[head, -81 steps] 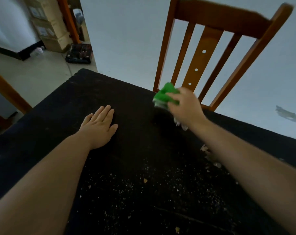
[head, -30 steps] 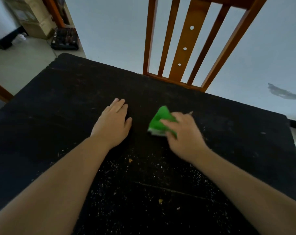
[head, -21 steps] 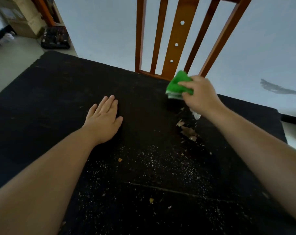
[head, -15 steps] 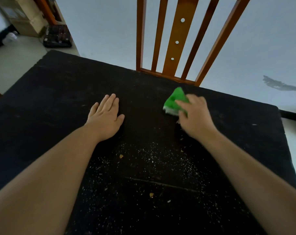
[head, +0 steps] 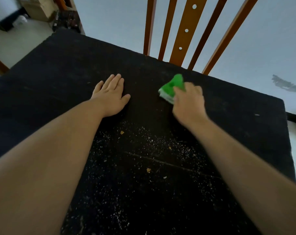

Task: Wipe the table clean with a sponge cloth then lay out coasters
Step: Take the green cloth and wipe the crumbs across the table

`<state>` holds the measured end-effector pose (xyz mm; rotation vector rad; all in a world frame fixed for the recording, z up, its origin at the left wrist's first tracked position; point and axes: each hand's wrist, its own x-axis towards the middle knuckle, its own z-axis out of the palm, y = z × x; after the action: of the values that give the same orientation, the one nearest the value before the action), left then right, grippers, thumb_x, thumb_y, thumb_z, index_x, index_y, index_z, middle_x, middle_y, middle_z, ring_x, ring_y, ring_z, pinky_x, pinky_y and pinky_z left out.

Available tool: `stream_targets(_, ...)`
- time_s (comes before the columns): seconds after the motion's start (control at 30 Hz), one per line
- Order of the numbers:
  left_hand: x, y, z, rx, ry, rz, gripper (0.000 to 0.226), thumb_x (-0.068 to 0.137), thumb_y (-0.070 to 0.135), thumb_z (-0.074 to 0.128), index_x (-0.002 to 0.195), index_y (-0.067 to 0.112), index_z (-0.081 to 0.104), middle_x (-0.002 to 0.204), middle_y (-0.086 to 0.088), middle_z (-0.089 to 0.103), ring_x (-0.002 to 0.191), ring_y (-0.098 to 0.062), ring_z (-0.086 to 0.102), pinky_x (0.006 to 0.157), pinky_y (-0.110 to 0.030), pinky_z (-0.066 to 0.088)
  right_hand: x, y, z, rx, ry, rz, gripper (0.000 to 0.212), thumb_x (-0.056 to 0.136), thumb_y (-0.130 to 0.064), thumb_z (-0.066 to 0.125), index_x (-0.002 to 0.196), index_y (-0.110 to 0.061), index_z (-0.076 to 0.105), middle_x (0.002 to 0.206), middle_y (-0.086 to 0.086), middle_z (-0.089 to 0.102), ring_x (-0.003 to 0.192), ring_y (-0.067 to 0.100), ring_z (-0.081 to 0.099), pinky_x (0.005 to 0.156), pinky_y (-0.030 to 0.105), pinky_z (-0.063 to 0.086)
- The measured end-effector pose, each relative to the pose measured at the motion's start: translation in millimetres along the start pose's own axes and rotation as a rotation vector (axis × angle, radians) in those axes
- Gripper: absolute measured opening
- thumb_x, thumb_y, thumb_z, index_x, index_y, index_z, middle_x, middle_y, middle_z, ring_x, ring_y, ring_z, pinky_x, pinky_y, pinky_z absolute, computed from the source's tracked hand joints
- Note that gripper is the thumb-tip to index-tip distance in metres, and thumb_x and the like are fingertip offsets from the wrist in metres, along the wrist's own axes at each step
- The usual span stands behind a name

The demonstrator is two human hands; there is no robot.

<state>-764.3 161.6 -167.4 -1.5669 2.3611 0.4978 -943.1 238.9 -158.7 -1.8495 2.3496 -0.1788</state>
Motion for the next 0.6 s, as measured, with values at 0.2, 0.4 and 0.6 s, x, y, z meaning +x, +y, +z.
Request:
stream_targets(0.2, -1, -1, 2, 0.012, 0.012, 0.018, 0.061, 0.098, 0.037, 0.022, 0.146, 0.010, -0.006, 0.155, -0.002, -0.014, 0.142, -0.015, -0.014, 0.116, -0.036, -0.004, -82, -35, 0, 0.222, -0.073, -0.356, 0.039, 0.091, -0.011, 0.043, 0.130, -0.015, 0.046, 0.133, 0.006, 0.041, 0.113, 0.023, 0.037, 0.099, 0.035, 0.035)
stream_targets(0.4, -7, 9, -6, -0.032, -0.018, -0.042, 0.060, 0.099, 0.033, 0.025, 0.146, 0.011, -0.004, 0.155, -0.003, -0.013, 0.143, -0.018, -0.012, 0.116, -0.042, -0.001, -31, 42, -32, 0.087, 0.197, -0.128, 0.033, 0.090, -0.005, 0.047, 0.122, -0.004, 0.054, 0.125, 0.019, 0.052, 0.112, 0.036, 0.045, 0.098, 0.033, 0.033)
stream_targets(0.6, -28, 48, -1, -0.117, 0.194, 0.047, 0.051, 0.098, 0.021, 0.031, 0.145, 0.006, 0.015, 0.155, -0.008, 0.010, 0.144, -0.020, 0.005, 0.115, -0.037, 0.012, -34, 74, 2, 0.003, 0.103, 0.063, 0.036, 0.092, -0.010, 0.038, 0.126, -0.010, 0.051, 0.132, 0.018, 0.045, 0.116, 0.038, 0.039, 0.099, 0.041, 0.032)
